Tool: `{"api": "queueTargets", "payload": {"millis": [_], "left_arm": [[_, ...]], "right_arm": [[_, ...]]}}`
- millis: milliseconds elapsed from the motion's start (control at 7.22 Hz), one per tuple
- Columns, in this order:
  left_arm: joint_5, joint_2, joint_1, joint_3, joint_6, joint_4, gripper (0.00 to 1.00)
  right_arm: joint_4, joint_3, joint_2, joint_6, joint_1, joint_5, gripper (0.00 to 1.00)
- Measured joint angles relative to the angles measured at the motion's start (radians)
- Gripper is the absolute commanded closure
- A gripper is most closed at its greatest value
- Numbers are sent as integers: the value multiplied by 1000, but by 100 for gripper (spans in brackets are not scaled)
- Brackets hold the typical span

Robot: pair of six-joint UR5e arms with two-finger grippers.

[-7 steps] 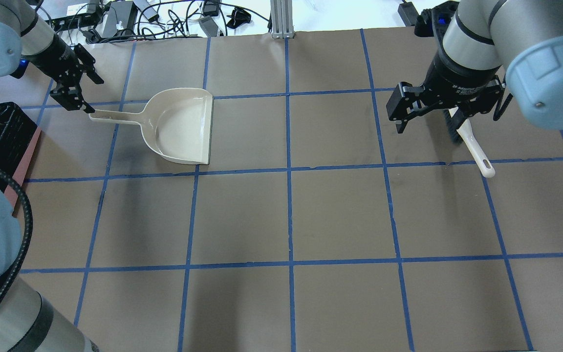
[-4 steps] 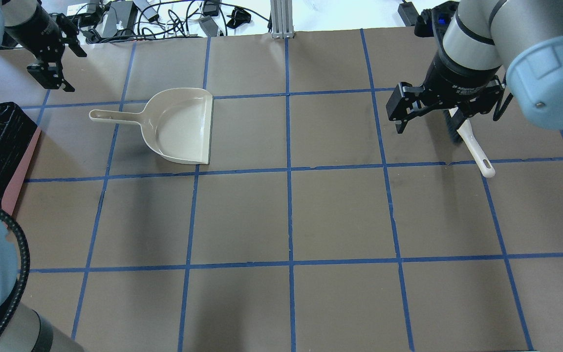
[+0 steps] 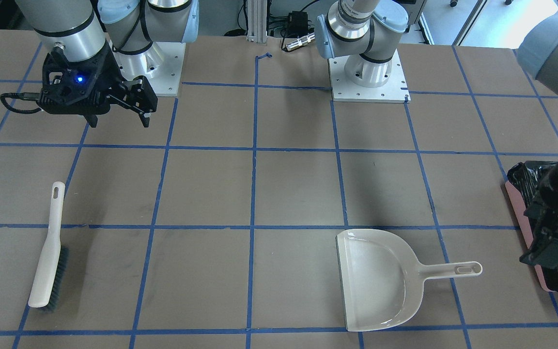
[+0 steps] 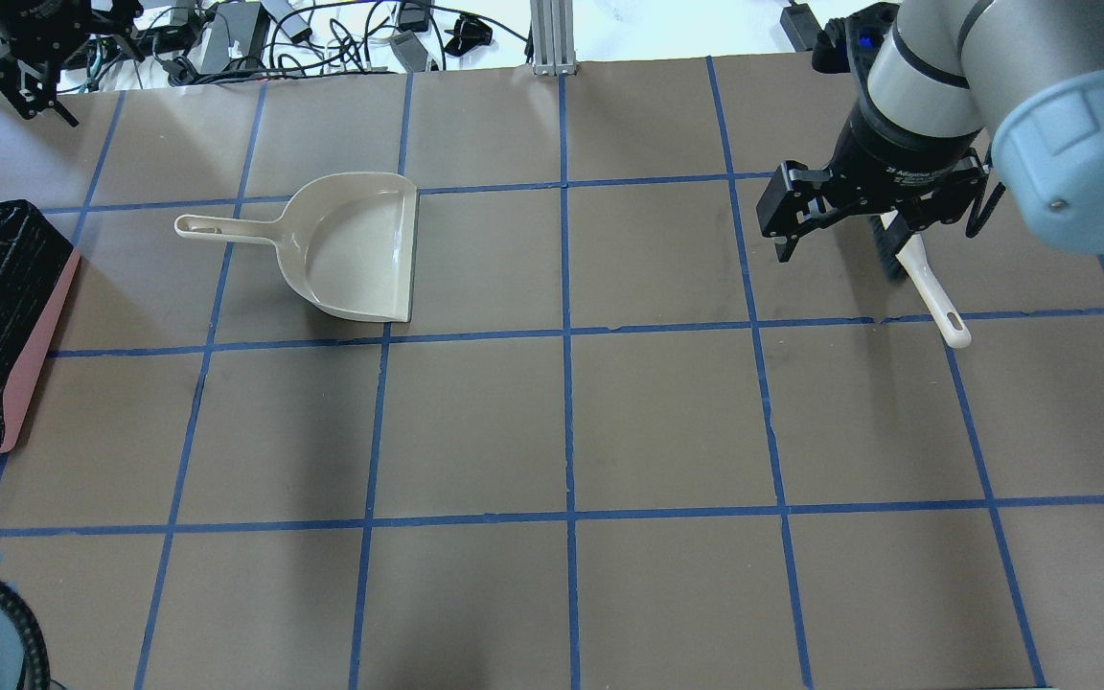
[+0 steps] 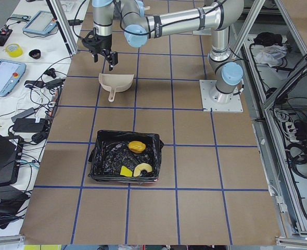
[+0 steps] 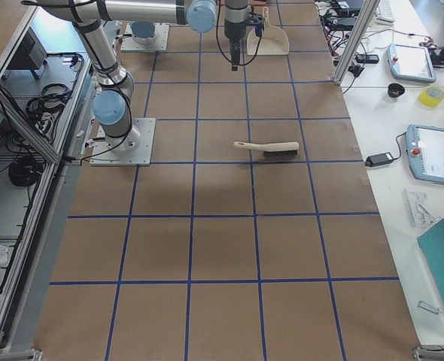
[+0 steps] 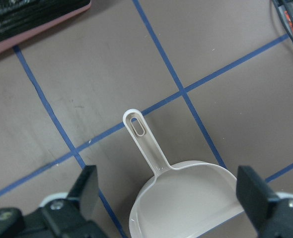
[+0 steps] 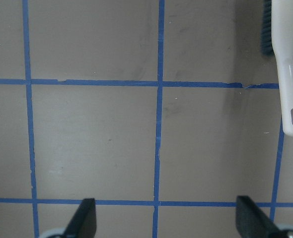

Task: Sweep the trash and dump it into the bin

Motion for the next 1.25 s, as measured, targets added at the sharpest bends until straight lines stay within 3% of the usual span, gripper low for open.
{"api": "queueTargets", "payload": {"millis": [416, 831, 1247], "left_arm": [[12, 25, -78, -10, 229, -3, 0], [4, 50, -123, -7, 320, -11, 0], [-106, 73, -244, -26, 520, -34, 0]], "right_arm": [[0, 0, 0, 0, 0, 0, 0], [-3, -1, 0, 5, 0, 0, 0], [-8, -2, 2, 8, 0, 1, 0]]}}
